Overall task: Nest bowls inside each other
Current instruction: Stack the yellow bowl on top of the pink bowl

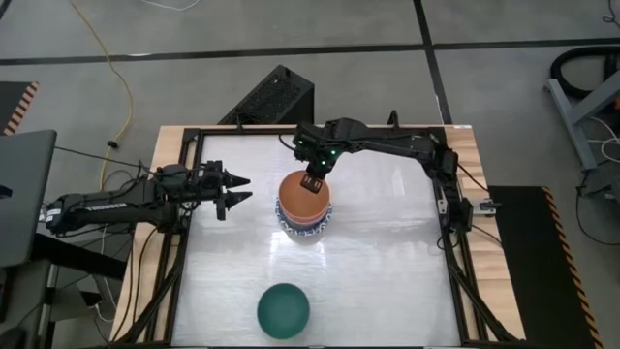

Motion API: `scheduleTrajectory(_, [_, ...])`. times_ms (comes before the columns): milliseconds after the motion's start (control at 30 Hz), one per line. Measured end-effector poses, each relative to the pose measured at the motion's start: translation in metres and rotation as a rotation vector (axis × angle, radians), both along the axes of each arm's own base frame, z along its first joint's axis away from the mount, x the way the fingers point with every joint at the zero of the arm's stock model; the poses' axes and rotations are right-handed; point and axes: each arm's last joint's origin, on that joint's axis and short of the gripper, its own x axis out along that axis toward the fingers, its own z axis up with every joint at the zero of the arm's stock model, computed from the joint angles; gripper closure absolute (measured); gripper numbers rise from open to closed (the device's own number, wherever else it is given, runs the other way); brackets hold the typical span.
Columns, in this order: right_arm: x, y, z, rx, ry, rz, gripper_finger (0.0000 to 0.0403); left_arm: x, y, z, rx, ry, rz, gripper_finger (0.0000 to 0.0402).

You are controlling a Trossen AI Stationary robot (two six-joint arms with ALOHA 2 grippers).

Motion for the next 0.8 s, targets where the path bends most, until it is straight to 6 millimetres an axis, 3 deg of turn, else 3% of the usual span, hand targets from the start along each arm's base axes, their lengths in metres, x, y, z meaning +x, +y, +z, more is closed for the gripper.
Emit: scheduleTrajectory(800, [-0.0041, 0.0047, -0.0016, 0.008, 0.054, 0.008, 0.0259, -0.0006, -0.001, -0.0005, -0.015, 0.005, -0.028, 0.0182])
